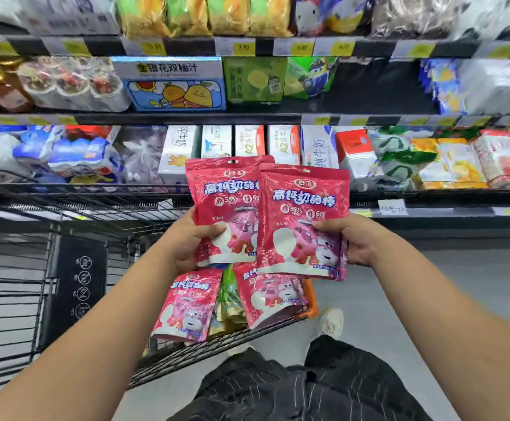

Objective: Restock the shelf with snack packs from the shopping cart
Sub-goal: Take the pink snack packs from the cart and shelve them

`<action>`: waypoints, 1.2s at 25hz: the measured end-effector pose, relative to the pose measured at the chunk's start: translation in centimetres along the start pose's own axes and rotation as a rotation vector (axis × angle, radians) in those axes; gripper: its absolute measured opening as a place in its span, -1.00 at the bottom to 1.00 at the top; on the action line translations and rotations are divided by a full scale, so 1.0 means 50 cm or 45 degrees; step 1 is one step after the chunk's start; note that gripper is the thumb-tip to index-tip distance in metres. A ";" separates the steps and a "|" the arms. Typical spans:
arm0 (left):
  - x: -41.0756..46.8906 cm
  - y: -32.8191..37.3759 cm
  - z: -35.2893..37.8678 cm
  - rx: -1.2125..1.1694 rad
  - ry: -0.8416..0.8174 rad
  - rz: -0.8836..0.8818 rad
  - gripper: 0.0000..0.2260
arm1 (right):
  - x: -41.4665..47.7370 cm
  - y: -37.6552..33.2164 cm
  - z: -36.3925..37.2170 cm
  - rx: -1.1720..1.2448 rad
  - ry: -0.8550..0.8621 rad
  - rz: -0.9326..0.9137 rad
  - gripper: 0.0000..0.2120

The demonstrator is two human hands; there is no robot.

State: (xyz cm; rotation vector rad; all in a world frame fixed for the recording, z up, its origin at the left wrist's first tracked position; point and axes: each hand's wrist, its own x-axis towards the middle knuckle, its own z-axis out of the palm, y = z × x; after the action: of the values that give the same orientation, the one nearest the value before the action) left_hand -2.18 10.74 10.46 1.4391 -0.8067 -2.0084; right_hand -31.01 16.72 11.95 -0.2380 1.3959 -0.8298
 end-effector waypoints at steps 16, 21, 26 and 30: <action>0.126 0.014 0.430 0.045 -0.001 0.086 -0.69 | 0.002 -0.209 -0.397 -0.022 0.081 -0.082 -0.76; 0.162 0.014 0.530 0.037 0.002 0.090 -0.63 | 0.005 -0.261 -0.496 -0.055 0.101 -0.085 -0.77; 0.193 0.025 0.586 0.055 0.008 0.078 -0.63 | 0.020 -0.291 -0.561 -0.013 0.099 -0.110 -0.71; 0.227 0.044 0.601 0.067 0.013 0.067 -0.62 | 0.043 -0.316 -0.580 0.017 0.100 -0.106 -0.59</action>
State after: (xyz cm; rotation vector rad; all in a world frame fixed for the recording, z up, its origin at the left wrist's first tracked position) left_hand -33.96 5.91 12.45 1.4409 -0.8901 -1.9526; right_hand -63.86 13.39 13.98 -0.2570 1.4611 -0.9248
